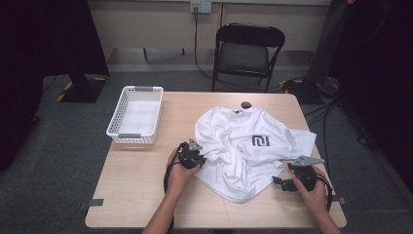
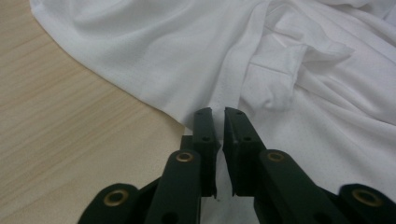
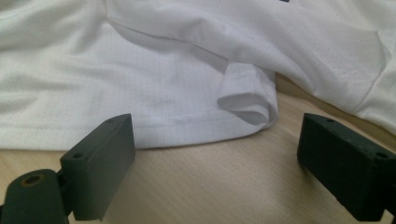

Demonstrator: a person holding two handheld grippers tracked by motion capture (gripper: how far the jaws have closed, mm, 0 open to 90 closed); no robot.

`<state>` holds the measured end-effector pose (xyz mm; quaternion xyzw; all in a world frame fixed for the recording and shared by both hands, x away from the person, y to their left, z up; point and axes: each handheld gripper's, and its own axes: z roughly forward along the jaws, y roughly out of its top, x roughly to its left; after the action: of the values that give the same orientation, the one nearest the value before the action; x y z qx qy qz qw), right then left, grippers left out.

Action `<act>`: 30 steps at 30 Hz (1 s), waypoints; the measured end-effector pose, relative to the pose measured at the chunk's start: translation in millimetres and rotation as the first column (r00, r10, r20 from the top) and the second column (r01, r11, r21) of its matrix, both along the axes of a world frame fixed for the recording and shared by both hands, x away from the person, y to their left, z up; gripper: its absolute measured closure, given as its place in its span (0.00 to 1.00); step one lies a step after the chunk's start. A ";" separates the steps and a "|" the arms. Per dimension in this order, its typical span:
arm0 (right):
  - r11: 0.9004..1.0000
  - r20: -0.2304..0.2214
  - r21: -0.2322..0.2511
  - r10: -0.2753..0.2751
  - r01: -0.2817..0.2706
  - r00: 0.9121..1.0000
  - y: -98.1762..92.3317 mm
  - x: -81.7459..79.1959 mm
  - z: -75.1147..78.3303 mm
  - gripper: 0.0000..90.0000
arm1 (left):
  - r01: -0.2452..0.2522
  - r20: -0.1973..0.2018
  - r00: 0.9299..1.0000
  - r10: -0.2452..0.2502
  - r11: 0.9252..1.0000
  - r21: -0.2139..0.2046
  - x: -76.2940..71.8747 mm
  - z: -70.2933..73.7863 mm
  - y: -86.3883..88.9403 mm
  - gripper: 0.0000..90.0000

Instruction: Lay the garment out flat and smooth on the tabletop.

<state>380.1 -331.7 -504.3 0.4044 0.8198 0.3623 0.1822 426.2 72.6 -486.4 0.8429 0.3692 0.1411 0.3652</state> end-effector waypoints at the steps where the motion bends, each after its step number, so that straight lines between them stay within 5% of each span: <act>1: 1.000 0.000 0.000 0.000 0.000 1.000 0.0 0.0 0.0 0.11 | 0.004 -0.003 1.000 -0.004 1.000 -0.003 1.0 0.0 0.0 0.96; 10: 1.000 0.000 0.000 0.000 0.000 1.000 0.0 0.0 0.0 0.11 | -0.001 0.004 1.000 0.002 1.000 -0.016 -0.3 8.2 6.5 1.00; 12: 1.000 0.000 0.000 0.000 0.000 1.000 0.0 0.0 0.0 0.11 | 0.002 0.022 1.000 -0.001 1.000 -0.018 -2.1 4.2 2.7 0.83; 16: 1.000 0.000 0.000 0.000 0.000 1.000 0.0 0.0 0.0 0.11 | 0.005 0.027 1.000 -0.005 1.000 0.008 -2.1 -0.6 -6.3 0.74; 19: 1.000 0.000 0.000 0.002 -0.002 1.000 -0.1 0.0 0.0 0.12 | 0.007 0.026 1.000 -0.009 0.998 0.059 1.6 0.0 -5.1 0.87; 21: 1.000 0.000 0.000 0.015 -0.015 1.000 0.3 -0.3 0.0 0.12 | 0.005 0.014 1.000 -0.006 0.999 0.039 2.5 2.5 -1.7 0.97; 30: 1.000 -0.001 0.001 0.019 -0.019 1.000 0.6 0.0 0.0 0.11 | -0.015 0.031 0.999 0.014 1.000 0.013 3.9 29.2 27.7 1.00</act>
<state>380.0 -331.1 -504.3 0.3969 0.8235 0.3640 0.1784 430.1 100.3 -457.2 0.8403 0.3687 0.1593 0.3641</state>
